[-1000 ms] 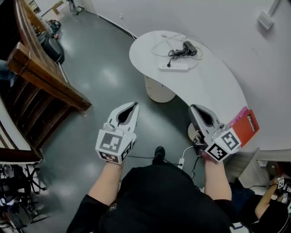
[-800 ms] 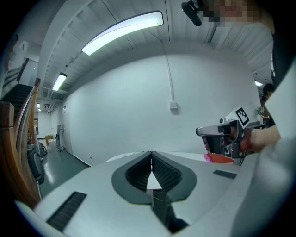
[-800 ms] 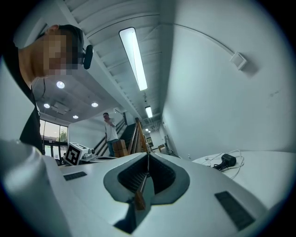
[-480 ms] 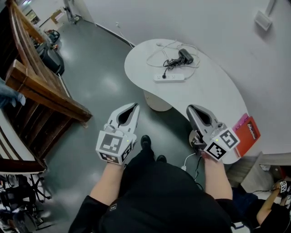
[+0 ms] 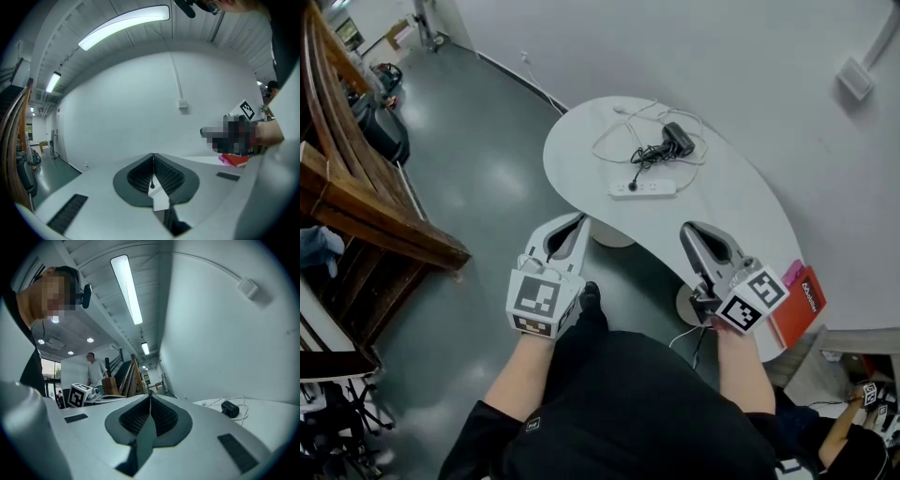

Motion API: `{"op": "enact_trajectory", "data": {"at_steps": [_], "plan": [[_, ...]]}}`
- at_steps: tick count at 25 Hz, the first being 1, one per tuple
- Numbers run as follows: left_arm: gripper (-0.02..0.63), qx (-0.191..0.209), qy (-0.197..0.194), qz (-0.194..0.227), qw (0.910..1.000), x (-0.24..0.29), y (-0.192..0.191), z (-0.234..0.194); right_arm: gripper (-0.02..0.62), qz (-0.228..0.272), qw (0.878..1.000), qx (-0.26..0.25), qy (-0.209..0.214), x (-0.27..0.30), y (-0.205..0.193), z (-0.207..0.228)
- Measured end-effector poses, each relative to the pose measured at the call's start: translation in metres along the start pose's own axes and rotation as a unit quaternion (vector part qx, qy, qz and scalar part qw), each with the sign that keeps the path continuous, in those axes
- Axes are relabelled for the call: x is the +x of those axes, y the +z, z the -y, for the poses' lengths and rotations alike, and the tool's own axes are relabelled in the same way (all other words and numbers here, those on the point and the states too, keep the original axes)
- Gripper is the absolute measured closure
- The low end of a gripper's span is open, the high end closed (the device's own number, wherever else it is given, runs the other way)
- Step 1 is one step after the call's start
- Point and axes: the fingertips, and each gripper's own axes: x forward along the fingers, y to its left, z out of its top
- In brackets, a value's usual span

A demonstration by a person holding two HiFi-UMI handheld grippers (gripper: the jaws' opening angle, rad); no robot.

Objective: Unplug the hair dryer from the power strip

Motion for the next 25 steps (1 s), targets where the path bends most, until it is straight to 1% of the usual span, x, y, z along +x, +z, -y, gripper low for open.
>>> {"op": "enact_trajectory", "data": {"at_steps": [6,9,11,13,16,21,22,24,25], "plan": [[0.592,-0.009,-0.022,0.002,0.9997,0.044,-0.003,-0.063,0.558,-0.027,0.999,-0.004,-0.024,0.066,0.001,0.031],[0.591,-0.018,-0.041,0.004,0.9990,0.066,-0.008,-0.089,0.558,-0.046,0.998,-0.022,-0.036,0.096,-0.005,0.046],[0.591,-0.024,-0.057,0.001,0.9981,0.079,-0.015,-0.102,0.558,-0.046,0.997,-0.041,-0.042,0.111,-0.006,0.054],[0.591,-0.029,-0.071,-0.007,0.9970,0.095,-0.022,-0.112,0.557,-0.046,0.997,-0.042,-0.052,0.122,-0.009,0.067],[0.591,-0.038,-0.091,-0.020,0.9950,0.119,-0.031,-0.117,0.557,-0.061,0.996,-0.026,-0.064,0.132,-0.020,0.091],[0.588,-0.046,-0.115,-0.045,0.9913,0.150,-0.049,-0.108,0.557,-0.086,0.994,-0.007,-0.064,0.137,-0.039,0.123],[0.579,-0.051,-0.116,-0.051,0.9906,0.155,-0.052,-0.106,0.557,-0.089,0.994,-0.004,-0.063,0.137,-0.042,0.128],[0.523,-0.060,-0.116,-0.061,0.9896,0.164,-0.059,-0.103,0.557,-0.094,0.994,0.001,-0.062,0.136,-0.046,0.139],[0.516,-0.061,-0.117,-0.067,0.9890,0.168,-0.063,-0.102,0.557,-0.096,0.993,0.003,-0.062,0.136,-0.048,0.145]]}}
